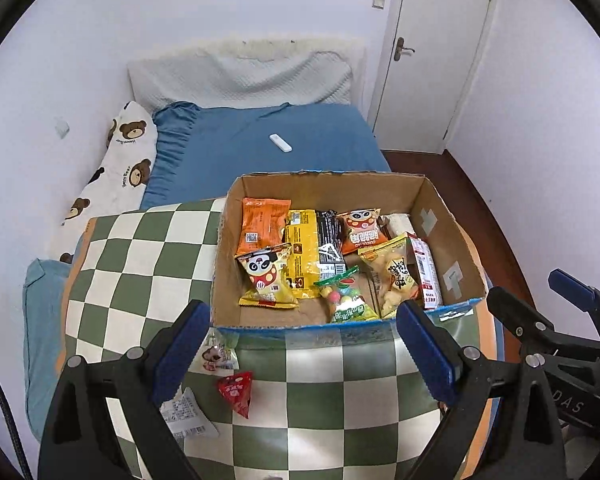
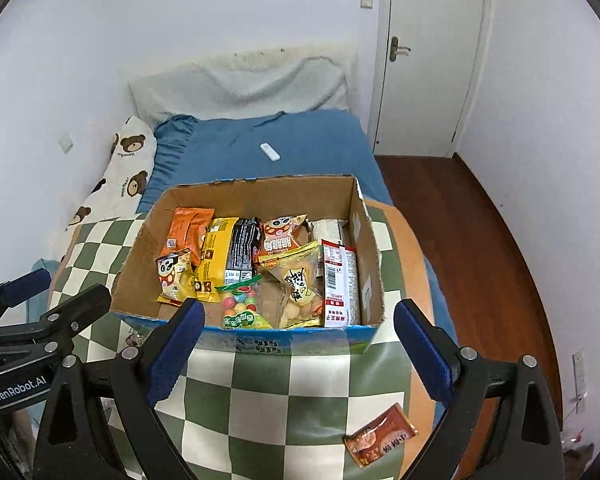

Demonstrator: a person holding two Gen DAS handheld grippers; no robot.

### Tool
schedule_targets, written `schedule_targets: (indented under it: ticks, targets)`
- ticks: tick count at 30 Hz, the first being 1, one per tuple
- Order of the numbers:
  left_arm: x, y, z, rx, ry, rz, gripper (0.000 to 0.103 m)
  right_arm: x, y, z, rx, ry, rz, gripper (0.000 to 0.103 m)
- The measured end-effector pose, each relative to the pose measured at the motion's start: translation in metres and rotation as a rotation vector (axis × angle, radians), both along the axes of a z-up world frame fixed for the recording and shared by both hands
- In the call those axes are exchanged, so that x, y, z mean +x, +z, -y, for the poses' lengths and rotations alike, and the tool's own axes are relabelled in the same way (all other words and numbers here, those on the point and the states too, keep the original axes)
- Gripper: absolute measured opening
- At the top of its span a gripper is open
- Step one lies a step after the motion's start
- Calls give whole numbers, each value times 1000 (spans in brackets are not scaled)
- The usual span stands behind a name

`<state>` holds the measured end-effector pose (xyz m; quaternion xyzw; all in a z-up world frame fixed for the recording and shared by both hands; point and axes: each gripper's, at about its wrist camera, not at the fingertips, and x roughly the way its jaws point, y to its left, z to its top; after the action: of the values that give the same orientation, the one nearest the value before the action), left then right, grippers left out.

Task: Organize snacks
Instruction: 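Grasp the white packet with left tool while right tool grasps the brown biscuit packet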

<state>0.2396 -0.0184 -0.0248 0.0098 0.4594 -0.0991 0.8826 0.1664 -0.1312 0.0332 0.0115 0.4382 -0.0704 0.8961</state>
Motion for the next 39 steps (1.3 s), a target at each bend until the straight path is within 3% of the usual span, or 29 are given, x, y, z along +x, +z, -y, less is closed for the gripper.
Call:
schedule_targets:
  ticks: [13, 19, 22, 26, 31, 34, 35, 37, 39]
  targets:
    - [-29, 0, -5, 14, 29, 16, 96, -35, 5, 8, 61, -11, 25, 100]
    - [-37, -21, -11, 33, 60, -11, 96, -47, -13, 39, 137, -67, -14, 100]
    - [-41, -46, -17, 60, 81, -52, 96, -56, -39, 67, 177, -122, -75, 100]
    - [-51, -93, -27, 73, 120, -159, 96, -66, -96, 101, 188, -164, -228, 100]
    - [-67, -148, -38, 82, 144, -299, 96, -79, -186, 148, 372, -328, -391, 100]
    - [-80, -168, -49, 98, 168, -350, 96, -78, -222, 154, 435, -375, -429, 99]
    - [-83, -172, -54, 100, 179, -359, 96, -75, -233, 153, 435, -383, -440, 96]
    - [-88, -176, -64, 107, 199, -369, 96, -70, -250, 146, 426, -385, -454, 75]
    - [-93, -180, -78, 119, 224, -373, 96, -64, -257, 129, 369, -353, -441, 64]
